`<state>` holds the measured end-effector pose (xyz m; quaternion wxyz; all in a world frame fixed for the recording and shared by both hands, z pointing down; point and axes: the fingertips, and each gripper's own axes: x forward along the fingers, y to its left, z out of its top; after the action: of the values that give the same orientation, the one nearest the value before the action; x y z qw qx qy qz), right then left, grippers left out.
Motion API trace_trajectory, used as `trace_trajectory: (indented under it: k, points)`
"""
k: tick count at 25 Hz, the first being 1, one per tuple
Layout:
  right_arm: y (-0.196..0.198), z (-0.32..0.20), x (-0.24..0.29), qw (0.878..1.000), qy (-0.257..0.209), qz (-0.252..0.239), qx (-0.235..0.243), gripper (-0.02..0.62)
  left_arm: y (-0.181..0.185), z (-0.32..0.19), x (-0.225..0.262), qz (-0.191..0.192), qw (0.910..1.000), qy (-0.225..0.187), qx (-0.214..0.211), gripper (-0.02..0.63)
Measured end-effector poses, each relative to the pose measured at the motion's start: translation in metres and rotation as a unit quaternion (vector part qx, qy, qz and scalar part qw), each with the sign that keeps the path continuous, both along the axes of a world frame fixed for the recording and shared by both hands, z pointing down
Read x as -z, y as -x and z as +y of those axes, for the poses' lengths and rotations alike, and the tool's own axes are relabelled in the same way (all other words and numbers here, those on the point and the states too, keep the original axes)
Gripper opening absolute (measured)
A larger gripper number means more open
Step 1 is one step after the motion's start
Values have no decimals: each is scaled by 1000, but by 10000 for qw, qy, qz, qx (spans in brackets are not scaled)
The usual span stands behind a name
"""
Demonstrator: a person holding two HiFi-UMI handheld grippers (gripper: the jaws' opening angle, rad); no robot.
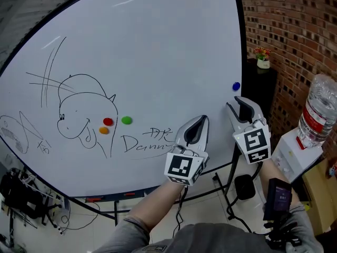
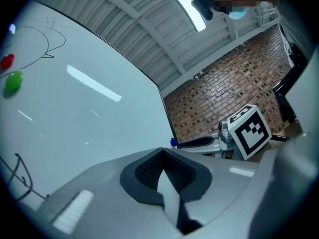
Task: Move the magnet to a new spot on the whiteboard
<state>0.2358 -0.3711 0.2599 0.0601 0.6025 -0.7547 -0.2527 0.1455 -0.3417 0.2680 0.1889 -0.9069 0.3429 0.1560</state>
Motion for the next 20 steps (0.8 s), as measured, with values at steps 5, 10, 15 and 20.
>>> trace_trajectory:
  k: [5, 10, 15, 20]
  points:
    - [61, 10, -4, 9996, -14, 126, 253, 8, 45, 1, 0, 1, 9997, 83, 238, 2]
    - [149, 14, -12, 9964, 32, 241, 817, 8, 117, -2, -6, 10, 9975, 207, 680, 2]
    - [234, 20, -24, 9903, 119, 339, 1339, 8, 185, -1, -10, 3, 9939, 274, 1071, 2]
    - [294, 26, -30, 9854, 140, 412, 1649, 8, 234, 2, -11, -6, 9908, 241, 1330, 2]
